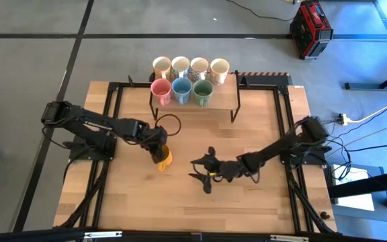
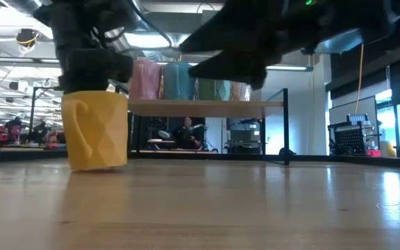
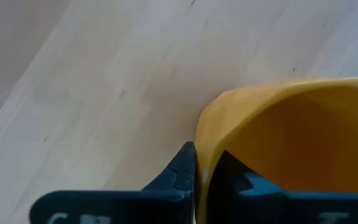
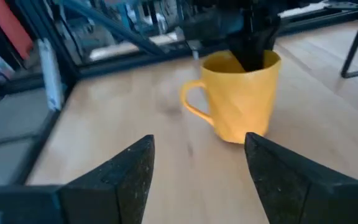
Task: Place coffee mugs
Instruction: Put the yellow mug on the shelf
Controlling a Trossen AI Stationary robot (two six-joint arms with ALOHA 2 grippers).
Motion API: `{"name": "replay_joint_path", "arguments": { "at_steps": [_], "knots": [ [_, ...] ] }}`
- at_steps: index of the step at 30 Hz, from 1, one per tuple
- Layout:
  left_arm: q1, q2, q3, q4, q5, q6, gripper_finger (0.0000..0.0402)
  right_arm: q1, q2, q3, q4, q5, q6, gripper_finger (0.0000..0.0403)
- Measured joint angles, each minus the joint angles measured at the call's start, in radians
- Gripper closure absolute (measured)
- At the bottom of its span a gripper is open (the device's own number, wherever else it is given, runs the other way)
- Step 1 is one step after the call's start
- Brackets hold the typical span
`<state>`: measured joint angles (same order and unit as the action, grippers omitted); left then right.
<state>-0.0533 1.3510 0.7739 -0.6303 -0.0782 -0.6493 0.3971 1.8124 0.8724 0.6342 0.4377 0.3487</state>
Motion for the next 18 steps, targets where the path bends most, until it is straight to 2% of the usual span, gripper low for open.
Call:
{"name": "replay_joint_path", "arguments": {
  "at_steps": [4,8,11,18],
  "knots": [
    [0.032,0.048,0.033,-0.018,0.022,0.027,0.0385,-0.049,0.055,0.060,-0.005,-0.092,-0.037,0.0172],
    [0.039,0.068,0.075,-0.028,0.000,0.054,0.0381,-0.082,0.104,0.121,-0.007,-0.176,-0.043,0.0179],
    [0.041,0.064,0.096,-0.014,-0.009,0.058,0.0358,-0.091,0.135,0.152,-0.009,-0.214,-0.043,0.0180],
    [0.040,0.064,0.098,-0.002,-0.015,0.058,0.0306,-0.090,0.204,0.201,-0.010,-0.229,-0.042,0.0180]
  ]
}}
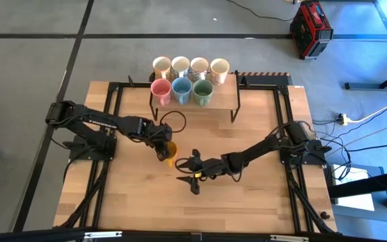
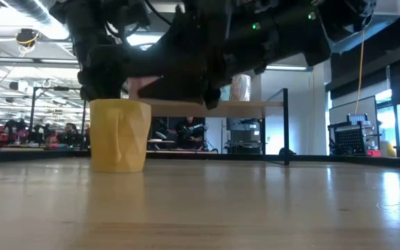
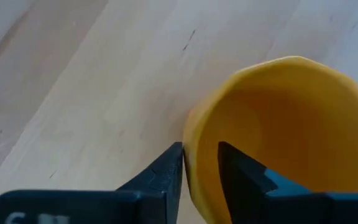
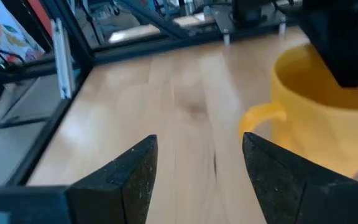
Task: Place coffee mugs
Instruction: Put the yellow mug on the shelf
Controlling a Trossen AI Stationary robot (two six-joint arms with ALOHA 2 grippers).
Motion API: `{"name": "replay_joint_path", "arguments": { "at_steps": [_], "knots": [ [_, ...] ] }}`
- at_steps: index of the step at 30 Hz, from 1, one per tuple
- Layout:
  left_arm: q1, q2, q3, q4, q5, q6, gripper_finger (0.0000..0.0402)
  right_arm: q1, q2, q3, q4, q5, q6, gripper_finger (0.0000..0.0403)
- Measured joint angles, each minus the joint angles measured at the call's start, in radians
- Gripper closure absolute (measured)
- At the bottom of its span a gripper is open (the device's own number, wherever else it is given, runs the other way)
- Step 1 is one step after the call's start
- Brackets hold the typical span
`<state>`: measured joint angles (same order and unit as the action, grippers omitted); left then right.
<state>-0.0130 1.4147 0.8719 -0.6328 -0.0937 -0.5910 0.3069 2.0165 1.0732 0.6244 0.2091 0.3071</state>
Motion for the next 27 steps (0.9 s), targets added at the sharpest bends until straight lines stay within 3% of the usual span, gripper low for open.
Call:
{"name": "replay_joint_path", "arguments": {
  "at_steps": [12,20,27],
  "knots": [
    [0.000,-0.138,0.000,-0.056,0.085,0.026,0.0299,-0.008,0.116,0.086,-0.003,0.061,0.004,0.0180],
    [-0.008,-0.303,0.000,-0.184,0.072,0.027,0.0299,-0.011,0.117,0.086,-0.020,0.077,0.028,0.0180],
    [-0.028,-0.415,0.000,-0.199,0.028,0.026,0.0299,-0.028,0.185,0.110,0.088,0.070,0.028,0.0180]
  ]
}}
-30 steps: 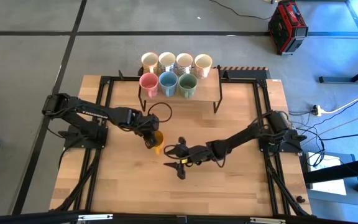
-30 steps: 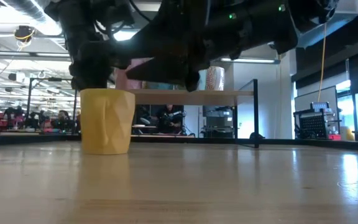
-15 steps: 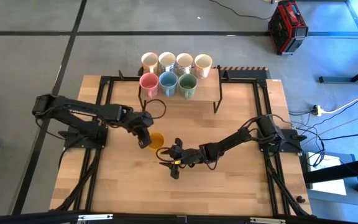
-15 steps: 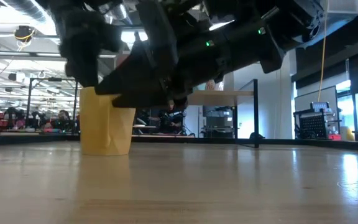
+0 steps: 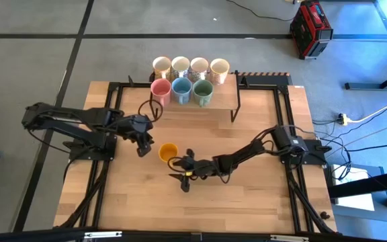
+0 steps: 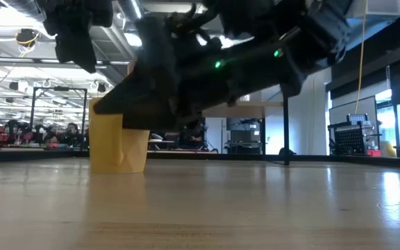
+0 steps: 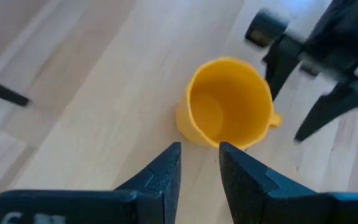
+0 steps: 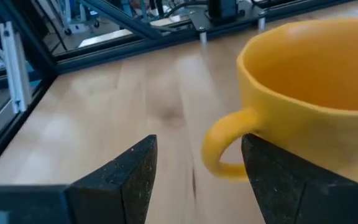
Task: Place coffee mugs
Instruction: Put the yellow mug on the shelf
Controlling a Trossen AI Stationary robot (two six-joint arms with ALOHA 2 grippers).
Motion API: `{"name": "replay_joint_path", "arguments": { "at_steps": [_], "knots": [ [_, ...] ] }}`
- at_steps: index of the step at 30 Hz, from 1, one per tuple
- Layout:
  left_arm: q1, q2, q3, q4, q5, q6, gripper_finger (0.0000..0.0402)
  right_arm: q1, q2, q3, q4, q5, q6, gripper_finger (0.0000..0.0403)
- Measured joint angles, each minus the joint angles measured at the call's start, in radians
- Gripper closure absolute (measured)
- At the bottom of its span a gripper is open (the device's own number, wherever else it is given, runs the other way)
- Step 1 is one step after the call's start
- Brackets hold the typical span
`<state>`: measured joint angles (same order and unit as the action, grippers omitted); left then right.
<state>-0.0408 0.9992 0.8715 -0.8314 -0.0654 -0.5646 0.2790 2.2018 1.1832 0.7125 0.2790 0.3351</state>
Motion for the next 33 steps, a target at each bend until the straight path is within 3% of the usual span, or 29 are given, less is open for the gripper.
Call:
{"name": "replay_joint_path", "arguments": {
  "at_steps": [8,11,20,22,33],
  "knots": [
    [-0.002,-0.050,-0.001,0.002,-0.027,0.001,0.0298,-0.019,0.106,0.090,0.059,-0.053,-0.014,0.0181],
    [-0.002,-0.052,-0.001,0.001,-0.027,0.002,0.0298,-0.019,0.137,0.110,0.098,-0.064,-0.026,0.0199],
    [-0.002,-0.052,-0.001,0.001,-0.030,0.027,0.0298,-0.019,0.142,0.114,0.108,-0.050,-0.119,0.0364],
    [-0.002,-0.052,-0.001,0.001,-0.030,0.028,0.0298,-0.019,0.137,0.117,0.118,-0.051,-0.156,0.0386],
    [-0.028,-0.107,-0.001,0.001,-0.031,0.027,0.0298,-0.017,0.042,0.092,0.039,-0.095,-0.166,0.0392]
  ]
}}
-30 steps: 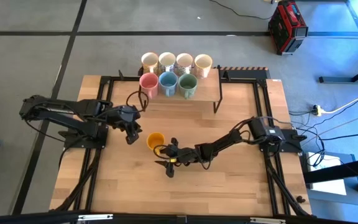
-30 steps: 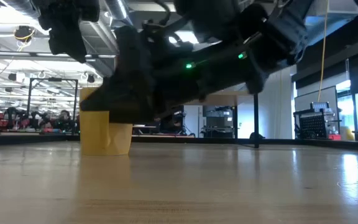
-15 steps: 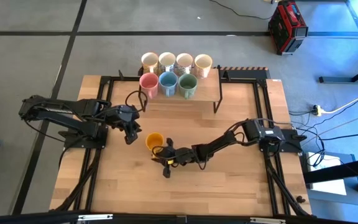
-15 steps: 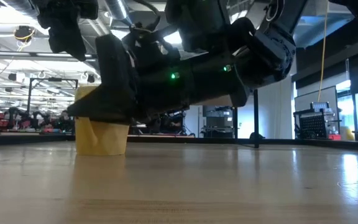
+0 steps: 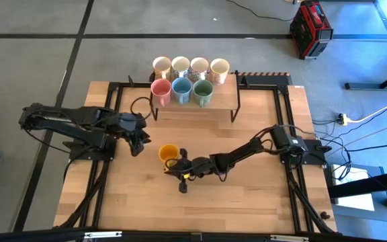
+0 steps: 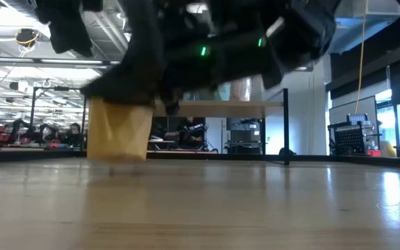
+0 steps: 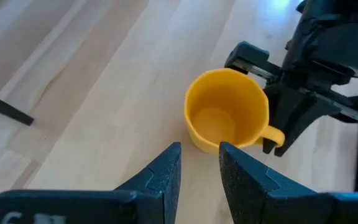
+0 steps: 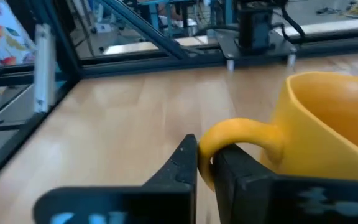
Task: Place coffee mugs
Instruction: Put the yellow mug on the shelf
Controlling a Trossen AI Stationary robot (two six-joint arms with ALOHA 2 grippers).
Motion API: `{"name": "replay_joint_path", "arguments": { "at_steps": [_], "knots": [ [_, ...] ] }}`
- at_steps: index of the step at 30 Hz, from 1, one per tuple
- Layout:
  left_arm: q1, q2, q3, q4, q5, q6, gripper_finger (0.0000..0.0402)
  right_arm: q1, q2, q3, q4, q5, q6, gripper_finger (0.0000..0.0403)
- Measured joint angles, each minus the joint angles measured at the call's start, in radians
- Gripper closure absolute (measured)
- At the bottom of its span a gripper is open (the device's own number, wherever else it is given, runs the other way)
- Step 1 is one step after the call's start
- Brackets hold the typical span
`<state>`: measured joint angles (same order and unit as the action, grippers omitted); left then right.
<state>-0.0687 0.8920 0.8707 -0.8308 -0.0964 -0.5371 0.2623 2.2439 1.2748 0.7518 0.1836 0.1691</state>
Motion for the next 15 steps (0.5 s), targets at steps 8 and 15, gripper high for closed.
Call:
{"name": "replay_joint_path", "arguments": {
  "at_steps": [8,15],
  "knots": [
    [-0.034,-0.139,0.000,-0.015,-0.044,-0.029,0.0298,0.000,-0.183,-0.078,-0.097,-0.022,-0.041,0.0395],
    [-0.046,-0.199,0.000,-0.013,-0.052,-0.029,0.0298,-0.001,-0.385,-0.181,-0.106,0.050,-0.073,0.0395]
  ]
}}
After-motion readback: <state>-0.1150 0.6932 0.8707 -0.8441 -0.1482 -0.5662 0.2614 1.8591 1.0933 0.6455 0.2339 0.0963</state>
